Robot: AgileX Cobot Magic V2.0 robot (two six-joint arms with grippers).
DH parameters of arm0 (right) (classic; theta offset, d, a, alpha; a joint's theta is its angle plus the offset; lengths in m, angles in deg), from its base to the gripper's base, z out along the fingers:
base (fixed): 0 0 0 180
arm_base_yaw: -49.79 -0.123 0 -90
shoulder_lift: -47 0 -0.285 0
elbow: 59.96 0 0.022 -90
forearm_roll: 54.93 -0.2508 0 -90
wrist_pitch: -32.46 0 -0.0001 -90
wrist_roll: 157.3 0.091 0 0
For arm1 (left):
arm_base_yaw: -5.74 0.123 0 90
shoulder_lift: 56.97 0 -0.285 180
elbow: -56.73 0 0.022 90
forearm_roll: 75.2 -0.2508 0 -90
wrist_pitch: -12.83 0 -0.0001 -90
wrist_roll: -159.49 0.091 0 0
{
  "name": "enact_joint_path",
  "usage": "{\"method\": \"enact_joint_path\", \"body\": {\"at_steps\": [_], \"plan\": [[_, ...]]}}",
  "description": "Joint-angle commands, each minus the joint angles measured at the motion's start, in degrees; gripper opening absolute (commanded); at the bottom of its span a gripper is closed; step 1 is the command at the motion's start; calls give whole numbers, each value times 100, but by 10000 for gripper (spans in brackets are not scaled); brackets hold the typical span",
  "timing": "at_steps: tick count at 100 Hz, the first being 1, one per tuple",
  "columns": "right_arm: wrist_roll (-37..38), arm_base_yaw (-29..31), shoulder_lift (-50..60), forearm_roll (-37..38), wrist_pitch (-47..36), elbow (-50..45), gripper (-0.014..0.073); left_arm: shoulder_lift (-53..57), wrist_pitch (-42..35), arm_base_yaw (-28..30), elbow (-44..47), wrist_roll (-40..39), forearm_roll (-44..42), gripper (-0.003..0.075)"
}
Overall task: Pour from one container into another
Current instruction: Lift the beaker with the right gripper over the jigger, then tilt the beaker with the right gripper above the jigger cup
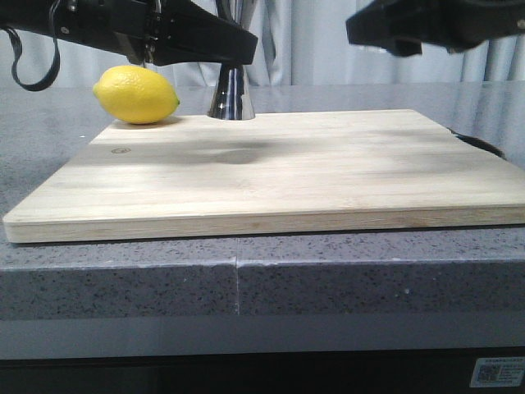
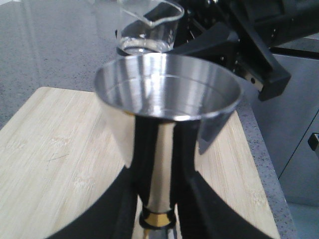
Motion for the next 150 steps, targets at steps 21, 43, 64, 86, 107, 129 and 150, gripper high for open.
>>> {"method": "enact_joint_path", "body": {"at_steps": [21,43,64,86,107,129,150], "plan": [[21,-66,266,227,156,712,277,331,-893,-41,-160,-39,370,113],[244,-287,266,677,566,1089,277,331,-893,-41,-160,-39,370,113],[254,-443,266,914,794,1354,277,331,-906,-41,-160,-39,370,113],[254,-614,266,1186,1039,1580,277,331,-931,-41,-160,-39,370,113],[254,-696,266,1334,1127,1595,277,331,-940,-41,-160,-39,370,113],[254,-764,266,1515,1257,1668,277,331,-940,-41,-160,-39,370,113],[254,-814,266,1714,1426,1899,277,331,-951,-41,-160,-39,370,113]]}}
